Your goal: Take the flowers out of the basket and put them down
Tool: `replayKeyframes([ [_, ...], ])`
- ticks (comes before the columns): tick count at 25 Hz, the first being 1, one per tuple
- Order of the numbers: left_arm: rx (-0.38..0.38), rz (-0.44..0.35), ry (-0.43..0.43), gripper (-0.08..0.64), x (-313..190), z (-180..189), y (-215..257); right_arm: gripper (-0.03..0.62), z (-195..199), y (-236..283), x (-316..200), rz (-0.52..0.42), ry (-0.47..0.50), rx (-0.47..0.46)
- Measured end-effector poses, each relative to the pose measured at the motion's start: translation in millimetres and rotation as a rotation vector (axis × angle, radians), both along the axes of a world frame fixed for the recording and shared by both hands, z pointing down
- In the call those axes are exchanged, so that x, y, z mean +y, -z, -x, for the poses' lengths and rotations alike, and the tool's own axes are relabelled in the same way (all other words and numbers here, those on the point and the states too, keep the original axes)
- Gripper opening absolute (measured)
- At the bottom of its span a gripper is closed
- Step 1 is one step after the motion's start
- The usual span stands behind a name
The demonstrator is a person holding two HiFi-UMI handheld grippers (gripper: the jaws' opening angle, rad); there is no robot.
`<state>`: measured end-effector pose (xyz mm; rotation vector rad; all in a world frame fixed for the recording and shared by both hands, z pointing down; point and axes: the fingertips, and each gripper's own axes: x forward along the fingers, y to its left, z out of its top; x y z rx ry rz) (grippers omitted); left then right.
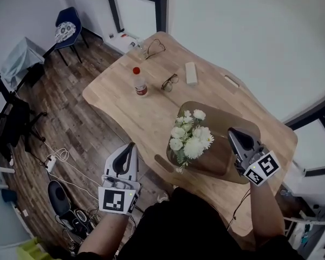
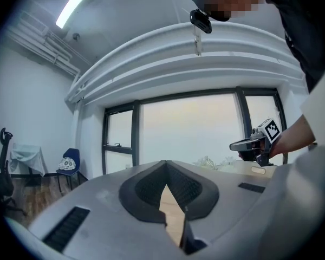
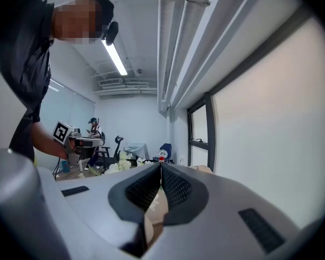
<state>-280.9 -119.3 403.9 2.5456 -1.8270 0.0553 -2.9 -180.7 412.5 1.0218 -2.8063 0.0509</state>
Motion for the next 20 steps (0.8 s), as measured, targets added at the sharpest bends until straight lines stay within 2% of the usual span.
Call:
replayKeyframes([
  [10,-0.011,0.056,0.024,0.005,-9,-11,-18,0.021,-6,-56,-9,0.1,0.044,0.023],
  [17,-0.009,0.061,0.019,0.005,-20,-17,-23,0.021,11,-106,-1,0.176,0.176,0.125],
  [20,-0.006,0.065,0.028,0.005,-20,-16,-25,0.021,15,-120,5,0.219,0.213,0.125],
])
